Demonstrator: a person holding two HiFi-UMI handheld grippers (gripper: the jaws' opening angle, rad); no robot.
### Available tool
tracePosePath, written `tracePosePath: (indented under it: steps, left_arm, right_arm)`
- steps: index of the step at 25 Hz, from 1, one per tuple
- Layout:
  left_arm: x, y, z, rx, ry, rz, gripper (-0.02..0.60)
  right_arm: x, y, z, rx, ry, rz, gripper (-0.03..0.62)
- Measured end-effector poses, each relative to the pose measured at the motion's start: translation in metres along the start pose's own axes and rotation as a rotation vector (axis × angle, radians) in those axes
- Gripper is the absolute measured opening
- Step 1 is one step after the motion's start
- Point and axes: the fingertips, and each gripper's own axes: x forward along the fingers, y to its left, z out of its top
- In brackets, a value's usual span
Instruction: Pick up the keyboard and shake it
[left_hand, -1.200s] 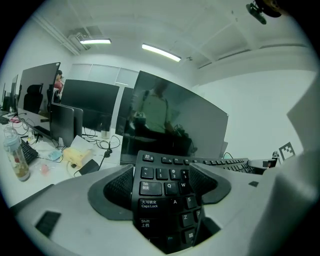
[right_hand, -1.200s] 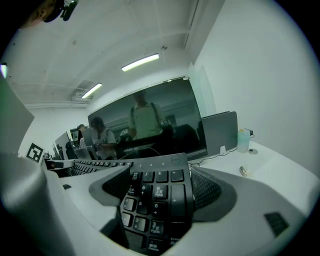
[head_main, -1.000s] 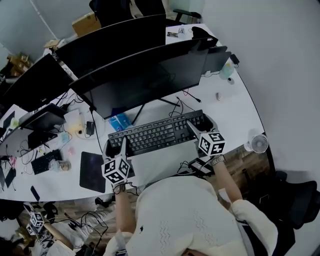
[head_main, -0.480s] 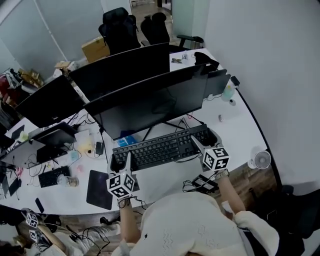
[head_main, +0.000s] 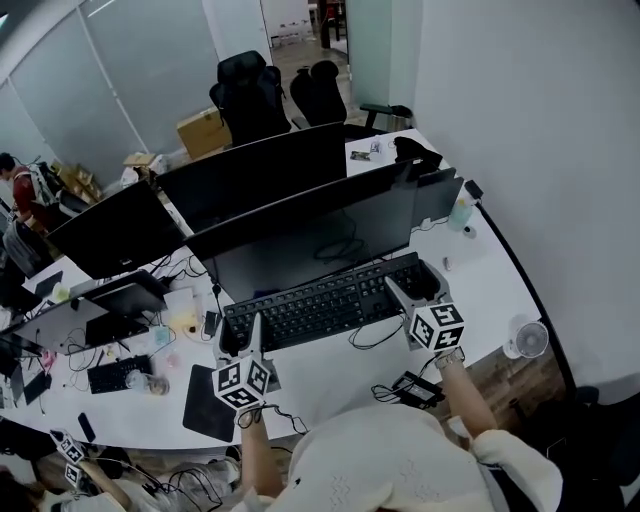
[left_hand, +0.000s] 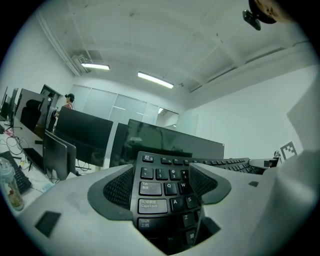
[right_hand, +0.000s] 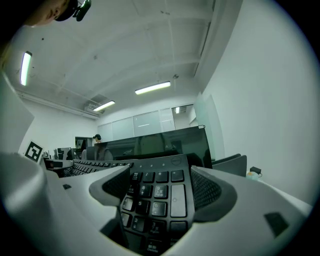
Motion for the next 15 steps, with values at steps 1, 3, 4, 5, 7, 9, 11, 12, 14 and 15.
tracePosePath:
  steps: [1, 3, 4, 5, 7, 9, 11, 12, 14, 15]
  left_arm:
    - [0.000, 0.000, 0.007, 0.006, -0.016, 0.000, 0.327]
    - [0.000, -0.001, 0.023, 0.020, -0.049, -0.002, 0.327]
    - [0.000, -0.001, 0.031, 0.027, -0.064, -0.003, 0.327]
    - [-0.001, -0.002, 0.039, 0.034, -0.080, -0.005, 0.327]
    - [-0.003, -0.004, 0.053, 0.045, -0.113, -0.008, 0.327]
    - [-0.004, -0.006, 0.066, 0.053, -0.145, -0.011, 0.327]
    - [-0.005, -0.007, 0.078, 0.059, -0.174, -0.016, 0.327]
    - [-0.006, -0.008, 0.084, 0.063, -0.190, -0.020, 0.327]
    - [-0.007, -0.010, 0.097, 0.073, -0.222, -0.028, 0.327]
    - [-0.008, -0.011, 0.104, 0.079, -0.239, -0.032, 0.327]
  right_arm:
    - [0.001, 0.001, 0.006, -0.002, -0.014, 0.002, 0.368]
    - [0.002, 0.005, 0.020, -0.005, -0.045, 0.005, 0.368]
    - [0.002, 0.007, 0.027, -0.006, -0.061, 0.007, 0.368]
    - [0.001, 0.009, 0.033, -0.007, -0.077, 0.008, 0.368]
    - [0.000, 0.012, 0.047, -0.014, -0.108, 0.010, 0.368]
    - [-0.001, 0.015, 0.060, -0.024, -0.138, 0.011, 0.368]
    - [-0.003, 0.018, 0.073, -0.035, -0.167, 0.012, 0.370]
    - [-0.004, 0.020, 0.079, -0.040, -0.182, 0.013, 0.370]
    - [-0.006, 0.023, 0.091, -0.048, -0.213, 0.015, 0.370]
    - [-0.007, 0.024, 0.097, -0.052, -0.229, 0.016, 0.370]
